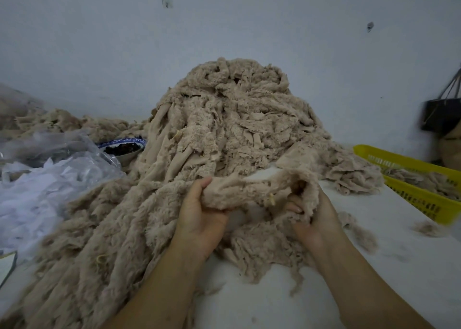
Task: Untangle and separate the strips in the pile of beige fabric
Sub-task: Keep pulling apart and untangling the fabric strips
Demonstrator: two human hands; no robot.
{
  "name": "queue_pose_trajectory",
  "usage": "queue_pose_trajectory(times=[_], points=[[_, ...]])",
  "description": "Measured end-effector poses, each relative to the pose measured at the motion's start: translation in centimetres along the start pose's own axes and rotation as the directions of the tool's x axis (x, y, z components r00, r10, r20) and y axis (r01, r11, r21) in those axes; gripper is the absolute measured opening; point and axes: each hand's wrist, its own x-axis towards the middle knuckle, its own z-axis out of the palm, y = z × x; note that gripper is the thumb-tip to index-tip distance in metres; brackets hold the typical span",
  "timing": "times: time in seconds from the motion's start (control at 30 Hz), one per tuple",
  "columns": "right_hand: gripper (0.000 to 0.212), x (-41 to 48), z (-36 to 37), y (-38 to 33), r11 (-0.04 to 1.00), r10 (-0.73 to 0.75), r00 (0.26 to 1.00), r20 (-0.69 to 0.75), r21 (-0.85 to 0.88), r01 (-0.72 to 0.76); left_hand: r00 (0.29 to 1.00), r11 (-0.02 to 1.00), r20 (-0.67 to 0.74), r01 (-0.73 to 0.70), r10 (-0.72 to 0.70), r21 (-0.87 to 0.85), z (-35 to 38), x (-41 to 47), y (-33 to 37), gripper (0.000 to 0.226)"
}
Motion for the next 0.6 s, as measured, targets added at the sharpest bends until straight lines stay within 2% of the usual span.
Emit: queue_pose_trajectory(times=[0.07, 0.1, 0.17, 0.2, 0.27, 0.33, 0.4, 0.43, 0.47, 0.5, 0.53, 0.57, 0.6], points=[[0.054, 0.1, -0.1, -0.3, 1.0, -0.022, 0.999, -0.029, 0.009, 0.023, 1.0, 1.0, -0.003, 0.016, -0.016, 0.023, 0.1, -0.2, 0.1, 0.024], [0.049, 0.0, -0.1, -0.4, 0.998, -0.042, 0.999, -0.022, -0.041, 0.041, 1.0, 0.998, -0.01, 0.02, -0.019, 0.058, 0.1, -0.2, 0.1, 0.028], [0.037, 0.0, 0.0, -0.1, 0.964, -0.052, 0.999, 0.009, -0.259, 0.053, 1.0, 0.985, 0.0, 0.007, -0.008, 0.172, 0.0, -0.2, -0.2, 0.04], [0.038, -0.1, 0.3, 0.4, 0.913, -0.049, 0.999, 0.022, -0.405, 0.054, 1.0, 0.972, 0.024, -0.015, 0.01, 0.236, 0.2, -0.3, -0.5, 0.043], [0.049, -0.3, 0.7, 1.4, 0.731, -0.055, 0.995, 0.08, -0.676, 0.095, 0.993, 0.93, 0.104, -0.083, 0.048, 0.359, 0.4, -0.4, -1.0, 0.042], [0.041, -0.6, 1.0, 2.7, 0.503, -0.007, 0.983, 0.181, -0.85, 0.16, 0.979, 0.878, 0.197, -0.137, 0.05, 0.458, 0.2, -0.3, -1.6, 0.043], [0.023, -0.7, 0.6, 3.6, 0.245, 0.029, 0.972, 0.234, -0.944, 0.22, 0.973, 0.793, 0.228, -0.172, 0.043, 0.585, 0.1, -0.5, -2.0, 0.048], [0.016, -0.7, 0.3, 3.7, 0.137, 0.006, 0.977, 0.213, -0.968, 0.21, 0.975, 0.735, 0.218, -0.181, 0.047, 0.653, 0.1, -0.6, -2.1, 0.053], [0.013, -0.2, -0.1, 3.6, 0.08, -0.026, 0.982, 0.187, -0.979, 0.189, 0.978, 0.69, 0.202, -0.181, 0.05, 0.701, 0.2, -0.7, -2.1, 0.057], [0.014, 0.0, -0.2, 3.3, 0.115, -0.06, 0.985, 0.163, -0.979, 0.169, 0.983, 0.665, 0.176, -0.165, 0.051, 0.728, 0.1, -0.8, -2.0, 0.061], [0.013, 0.3, -0.1, 2.7, 0.263, -0.084, 0.987, 0.138, -0.952, 0.156, 0.987, 0.662, 0.153, -0.15, 0.054, 0.734, 0.1, -0.7, -2.0, 0.062], [0.013, 0.3, 0.4, 1.9, 0.456, -0.103, 0.988, 0.114, -0.877, 0.149, 0.988, 0.645, 0.14, -0.146, 0.06, 0.75, 0.0, -0.6, -2.0, 0.06], [0.023, 0.4, 0.9, 0.9, 0.677, -0.141, 0.985, 0.102, -0.716, 0.171, 0.989, 0.594, 0.134, -0.148, 0.068, 0.791, -0.1, -0.5, -2.1, 0.056]])
